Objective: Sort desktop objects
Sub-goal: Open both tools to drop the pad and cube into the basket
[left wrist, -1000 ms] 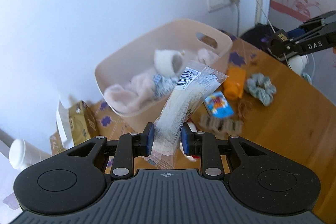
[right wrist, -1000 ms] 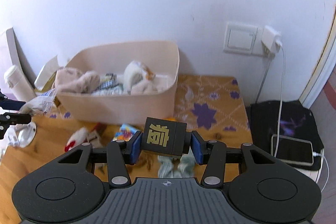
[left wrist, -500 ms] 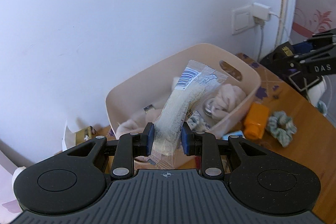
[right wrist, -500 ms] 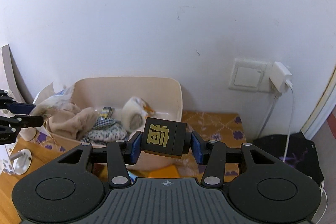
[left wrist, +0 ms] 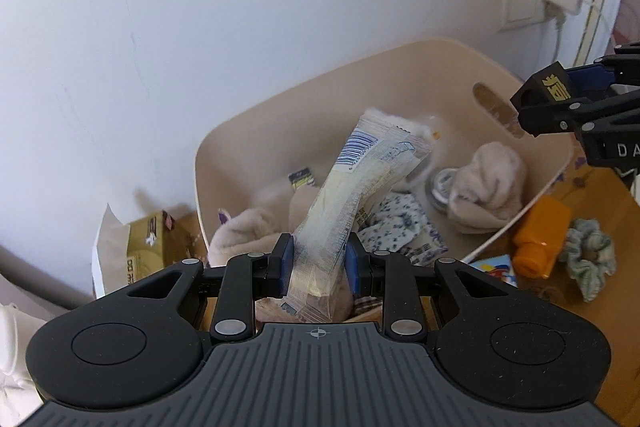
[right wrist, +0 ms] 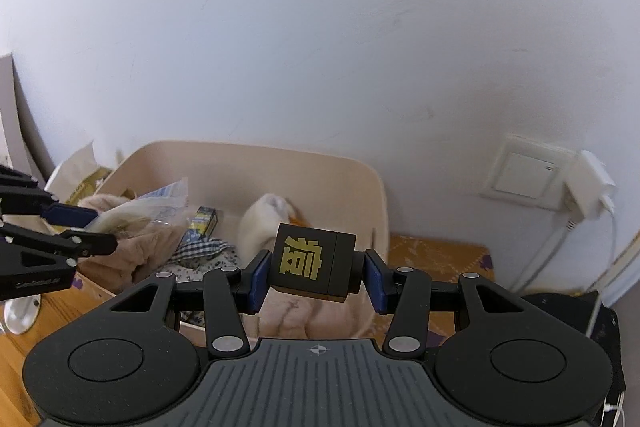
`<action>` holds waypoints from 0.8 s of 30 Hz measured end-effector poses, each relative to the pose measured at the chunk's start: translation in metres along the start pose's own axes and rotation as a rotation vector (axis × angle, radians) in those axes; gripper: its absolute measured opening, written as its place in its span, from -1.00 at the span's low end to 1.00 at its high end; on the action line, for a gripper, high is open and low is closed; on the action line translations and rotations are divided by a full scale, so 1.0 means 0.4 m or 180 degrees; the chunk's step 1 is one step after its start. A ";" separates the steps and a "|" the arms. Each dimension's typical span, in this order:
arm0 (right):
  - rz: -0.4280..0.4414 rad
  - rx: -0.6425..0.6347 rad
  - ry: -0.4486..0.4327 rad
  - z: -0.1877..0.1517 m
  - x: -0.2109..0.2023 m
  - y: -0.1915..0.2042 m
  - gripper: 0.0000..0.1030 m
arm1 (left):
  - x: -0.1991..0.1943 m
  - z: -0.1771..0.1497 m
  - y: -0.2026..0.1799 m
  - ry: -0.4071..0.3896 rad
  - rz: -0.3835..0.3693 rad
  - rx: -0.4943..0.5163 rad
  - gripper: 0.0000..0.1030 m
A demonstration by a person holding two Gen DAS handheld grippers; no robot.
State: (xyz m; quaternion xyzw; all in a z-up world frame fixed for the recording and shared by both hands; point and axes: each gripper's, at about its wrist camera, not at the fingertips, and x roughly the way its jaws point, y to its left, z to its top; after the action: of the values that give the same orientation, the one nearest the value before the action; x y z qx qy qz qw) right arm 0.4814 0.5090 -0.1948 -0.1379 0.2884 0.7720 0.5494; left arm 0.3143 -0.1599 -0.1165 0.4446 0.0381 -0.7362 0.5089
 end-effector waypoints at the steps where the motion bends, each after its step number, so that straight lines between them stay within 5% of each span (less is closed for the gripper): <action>1: 0.0018 -0.0026 0.0029 0.002 0.015 0.004 -0.11 | 0.011 0.000 -0.002 0.0033 -0.0019 0.0021 -0.47; 14: 0.0089 -0.0093 0.0361 0.004 0.102 0.035 -0.09 | 0.049 -0.011 0.001 0.0168 -0.0255 -0.0157 -0.43; 15: 0.0095 -0.0071 0.0362 0.002 0.104 0.032 0.03 | 0.048 -0.012 -0.001 0.0165 -0.0250 -0.0148 -0.41; 18: 0.0105 -0.0080 0.0363 -0.003 0.094 0.023 0.14 | 0.036 -0.012 -0.011 0.0150 -0.0170 -0.0098 0.17; 24: 0.0072 -0.0169 0.0247 -0.001 0.056 0.026 0.47 | 0.007 -0.017 -0.012 0.0083 -0.0214 -0.0236 0.34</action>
State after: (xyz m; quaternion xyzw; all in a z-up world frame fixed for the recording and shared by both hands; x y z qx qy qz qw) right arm 0.4638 0.5237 -0.2039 -0.1790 0.2904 0.7796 0.5252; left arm 0.3146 -0.1560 -0.1244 0.4335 0.0869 -0.7450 0.4995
